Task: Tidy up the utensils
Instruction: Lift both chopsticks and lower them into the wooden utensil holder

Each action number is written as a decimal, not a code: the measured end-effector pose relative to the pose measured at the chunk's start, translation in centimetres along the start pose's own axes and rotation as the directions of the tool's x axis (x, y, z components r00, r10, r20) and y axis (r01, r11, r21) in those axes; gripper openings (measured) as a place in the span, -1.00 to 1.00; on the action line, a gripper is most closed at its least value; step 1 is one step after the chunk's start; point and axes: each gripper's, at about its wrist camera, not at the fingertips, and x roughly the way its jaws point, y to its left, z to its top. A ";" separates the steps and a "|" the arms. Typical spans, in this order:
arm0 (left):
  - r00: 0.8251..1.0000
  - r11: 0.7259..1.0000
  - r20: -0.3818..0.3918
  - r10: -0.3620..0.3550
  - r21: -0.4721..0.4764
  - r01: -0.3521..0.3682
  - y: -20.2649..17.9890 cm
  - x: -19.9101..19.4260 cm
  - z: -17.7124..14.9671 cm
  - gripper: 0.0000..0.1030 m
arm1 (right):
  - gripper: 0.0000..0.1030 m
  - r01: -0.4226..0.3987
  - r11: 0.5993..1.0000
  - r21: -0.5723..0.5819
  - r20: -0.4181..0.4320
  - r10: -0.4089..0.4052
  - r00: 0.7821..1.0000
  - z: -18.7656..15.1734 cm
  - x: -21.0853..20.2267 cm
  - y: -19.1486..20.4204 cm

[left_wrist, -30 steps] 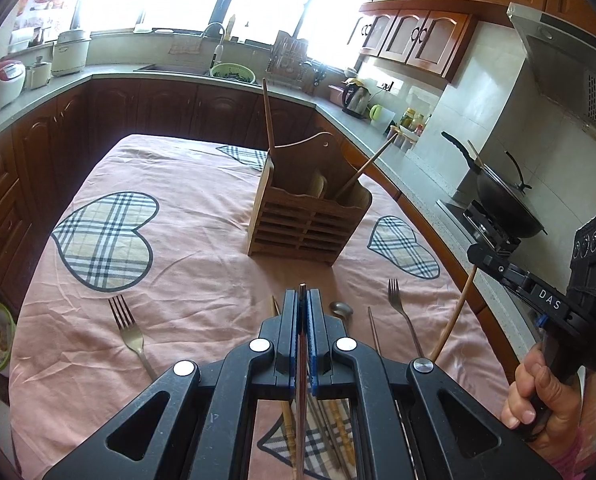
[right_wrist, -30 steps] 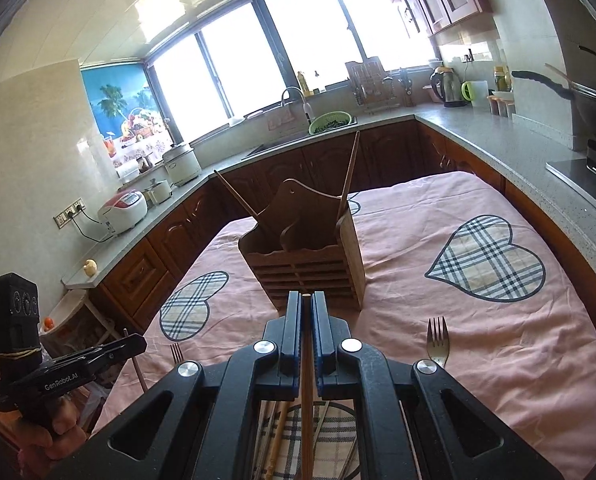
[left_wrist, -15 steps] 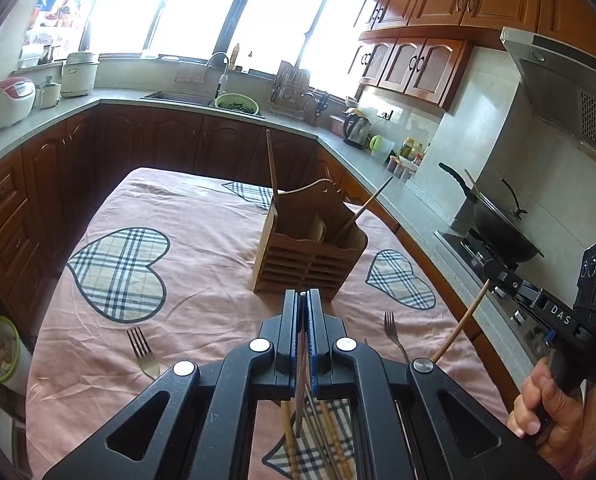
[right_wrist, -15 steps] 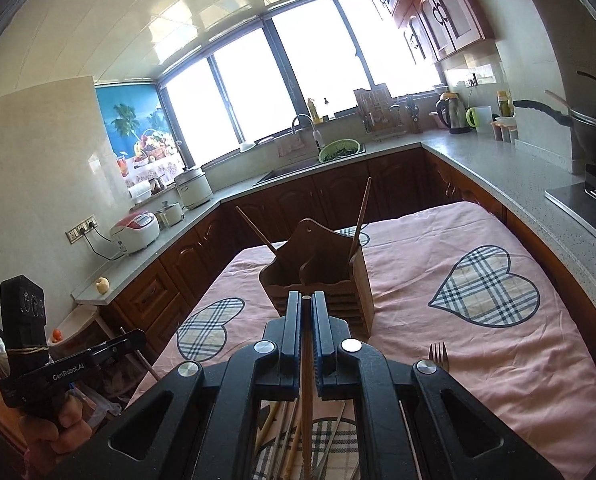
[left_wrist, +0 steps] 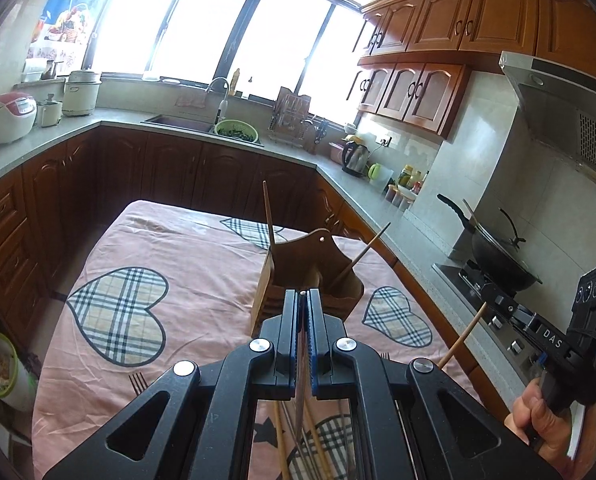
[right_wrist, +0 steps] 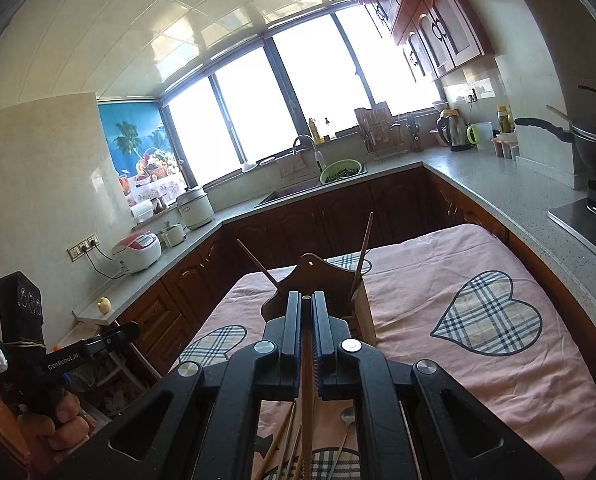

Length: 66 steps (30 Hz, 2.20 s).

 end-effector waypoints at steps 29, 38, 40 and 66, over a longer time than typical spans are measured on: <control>0.983 0.999 0.184 0.011 -0.047 -0.002 2.4 10.0 7.5 -0.95 | -0.92 0.032 0.999 0.017 0.254 -0.035 0.967 9.3 6.4 -0.7; 0.982 0.992 0.175 0.066 -0.115 -0.046 4.8 17.5 7.1 -0.95 | -0.92 0.091 0.996 0.025 0.284 -0.094 0.954 9.3 10.5 -2.5; 0.985 0.990 0.159 0.071 -0.133 -0.049 5.1 19.3 6.5 -0.95 | -0.92 0.098 0.995 0.030 0.280 -0.102 0.955 8.5 11.4 -3.1; 0.996 0.987 0.036 0.079 -0.142 -0.073 6.3 27.7 5.0 -0.95 | -0.89 0.114 0.988 0.104 0.130 -0.128 0.983 3.6 16.7 -6.1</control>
